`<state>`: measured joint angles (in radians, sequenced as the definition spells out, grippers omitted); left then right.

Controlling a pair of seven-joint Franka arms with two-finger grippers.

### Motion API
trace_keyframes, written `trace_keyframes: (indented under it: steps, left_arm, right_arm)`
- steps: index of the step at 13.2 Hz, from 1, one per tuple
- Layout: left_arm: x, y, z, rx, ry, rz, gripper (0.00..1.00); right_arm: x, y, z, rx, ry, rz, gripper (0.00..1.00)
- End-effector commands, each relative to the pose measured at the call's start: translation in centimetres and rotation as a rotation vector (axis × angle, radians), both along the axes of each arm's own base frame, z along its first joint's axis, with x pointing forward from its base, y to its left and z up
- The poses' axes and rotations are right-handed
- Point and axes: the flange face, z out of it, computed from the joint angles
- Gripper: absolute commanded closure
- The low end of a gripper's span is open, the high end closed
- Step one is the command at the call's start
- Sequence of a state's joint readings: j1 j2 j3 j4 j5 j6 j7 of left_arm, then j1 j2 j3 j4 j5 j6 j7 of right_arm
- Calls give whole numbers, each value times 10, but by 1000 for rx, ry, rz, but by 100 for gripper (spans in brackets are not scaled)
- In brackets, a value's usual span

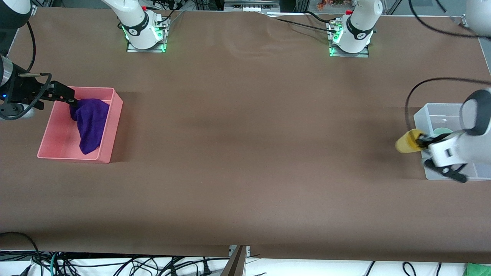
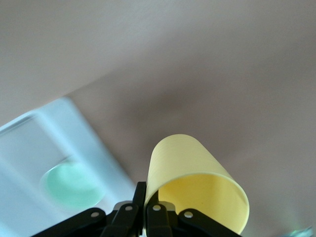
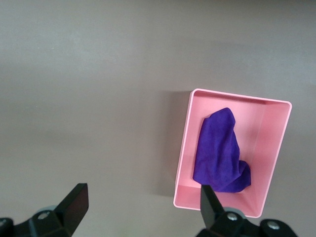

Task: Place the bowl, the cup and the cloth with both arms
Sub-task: 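Carry the yellow cup with the left gripper over the clear bin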

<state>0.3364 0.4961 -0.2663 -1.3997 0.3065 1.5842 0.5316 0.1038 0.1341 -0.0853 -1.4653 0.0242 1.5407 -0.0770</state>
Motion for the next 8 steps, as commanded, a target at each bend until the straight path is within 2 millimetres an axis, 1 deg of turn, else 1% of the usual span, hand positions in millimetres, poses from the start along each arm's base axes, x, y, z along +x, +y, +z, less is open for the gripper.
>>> trace_keyframes:
  steps: [1,2,3,4,6,8]
  left_arm:
    - [-22,74,-4,8,49,-86,100]
    - [-27,94,-8,19,56,-100,100]
    - [-31,106,-16,21,67,-116,100]
    - [-36,124,-27,22,51,-127,100]
    - [-47,154,-58,3,-15,-177,100]
    - [-56,173,-87,-16,-71,-237,100]
  right_arm:
    - [-3,-5,2,-19,12,-15,0]
    - [-3,-5,2,-20,13,-15,0]
    - [-3,-5,2,-22,13,-15,0]
    - [-2,-5,-1,-25,18,-13,0]
    - [-2,-4,0,-25,19,-10,0]
    - [-2,-8,0,-26,21,-18,0]
